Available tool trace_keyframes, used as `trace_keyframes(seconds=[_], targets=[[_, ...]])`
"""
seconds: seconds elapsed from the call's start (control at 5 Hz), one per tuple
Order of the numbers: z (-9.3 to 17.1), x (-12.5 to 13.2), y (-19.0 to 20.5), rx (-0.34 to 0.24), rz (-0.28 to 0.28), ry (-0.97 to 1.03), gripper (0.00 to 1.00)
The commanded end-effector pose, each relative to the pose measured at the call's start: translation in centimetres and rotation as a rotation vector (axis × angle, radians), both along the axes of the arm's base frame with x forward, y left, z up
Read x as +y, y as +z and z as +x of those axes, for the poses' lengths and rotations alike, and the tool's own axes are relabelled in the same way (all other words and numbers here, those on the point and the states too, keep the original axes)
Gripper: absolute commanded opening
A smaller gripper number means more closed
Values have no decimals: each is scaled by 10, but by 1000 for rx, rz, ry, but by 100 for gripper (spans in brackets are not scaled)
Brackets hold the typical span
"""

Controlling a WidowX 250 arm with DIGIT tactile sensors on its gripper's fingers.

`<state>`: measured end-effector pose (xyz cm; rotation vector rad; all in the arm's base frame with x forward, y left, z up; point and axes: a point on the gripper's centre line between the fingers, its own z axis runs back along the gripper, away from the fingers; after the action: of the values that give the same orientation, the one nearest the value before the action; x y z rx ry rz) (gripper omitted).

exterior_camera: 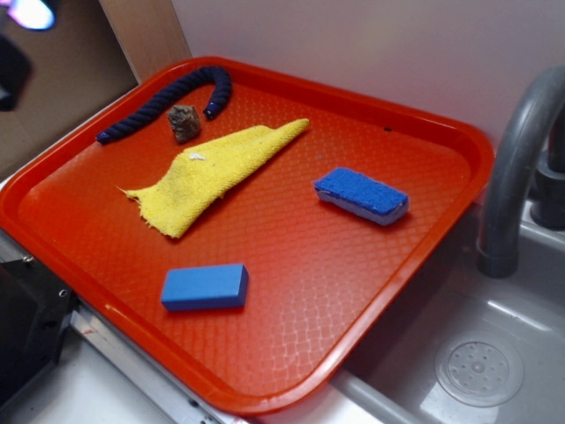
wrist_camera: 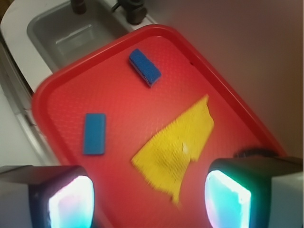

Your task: Grab the blue sponge.

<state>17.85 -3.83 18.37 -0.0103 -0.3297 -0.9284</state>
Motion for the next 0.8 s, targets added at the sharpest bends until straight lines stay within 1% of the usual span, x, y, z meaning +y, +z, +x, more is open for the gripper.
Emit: trace_keyframes(seconds=[0.0,0.2,0.4,0.6], targets=[[62,-42,-23,8,63,-95,100],[76,-55,-34,28,99,-109,100],[95,-65,-53,59,134,-120,100],[108,-71,-74,87,171,-132,100]])
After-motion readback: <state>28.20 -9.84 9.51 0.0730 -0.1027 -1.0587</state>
